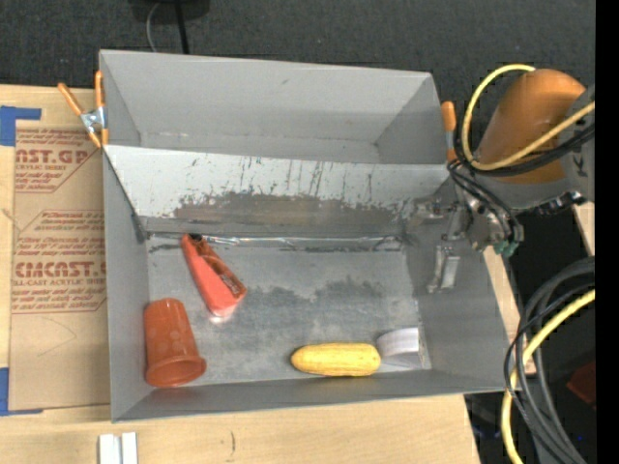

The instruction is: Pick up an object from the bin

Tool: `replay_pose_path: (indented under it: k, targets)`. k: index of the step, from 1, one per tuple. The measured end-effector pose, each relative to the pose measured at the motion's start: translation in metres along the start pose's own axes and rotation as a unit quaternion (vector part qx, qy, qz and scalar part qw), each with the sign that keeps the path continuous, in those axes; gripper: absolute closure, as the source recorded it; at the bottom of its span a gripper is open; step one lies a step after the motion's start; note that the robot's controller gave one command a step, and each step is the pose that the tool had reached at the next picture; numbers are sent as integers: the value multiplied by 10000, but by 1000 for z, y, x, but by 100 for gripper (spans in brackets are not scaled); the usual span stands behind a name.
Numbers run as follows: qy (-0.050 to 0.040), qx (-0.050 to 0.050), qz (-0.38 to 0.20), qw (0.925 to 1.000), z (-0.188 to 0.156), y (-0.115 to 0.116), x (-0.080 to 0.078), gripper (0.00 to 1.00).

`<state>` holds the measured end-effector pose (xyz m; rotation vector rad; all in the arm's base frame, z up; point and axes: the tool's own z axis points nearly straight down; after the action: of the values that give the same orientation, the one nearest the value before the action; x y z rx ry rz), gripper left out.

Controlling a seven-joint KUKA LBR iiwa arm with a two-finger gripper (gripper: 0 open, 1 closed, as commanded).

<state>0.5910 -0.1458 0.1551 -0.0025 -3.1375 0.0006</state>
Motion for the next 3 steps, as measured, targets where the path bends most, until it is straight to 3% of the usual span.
replay_pose_path:
  k: [1, 2, 3]
  targets:
    - [-31, 5, -6, 10000, -5, 1, -1, 0]
    - [-58, 11, -393, 9992, 14, 3, 22, 0]
    - [-35, 1, -390, 9992, 51, 9, 42, 0]
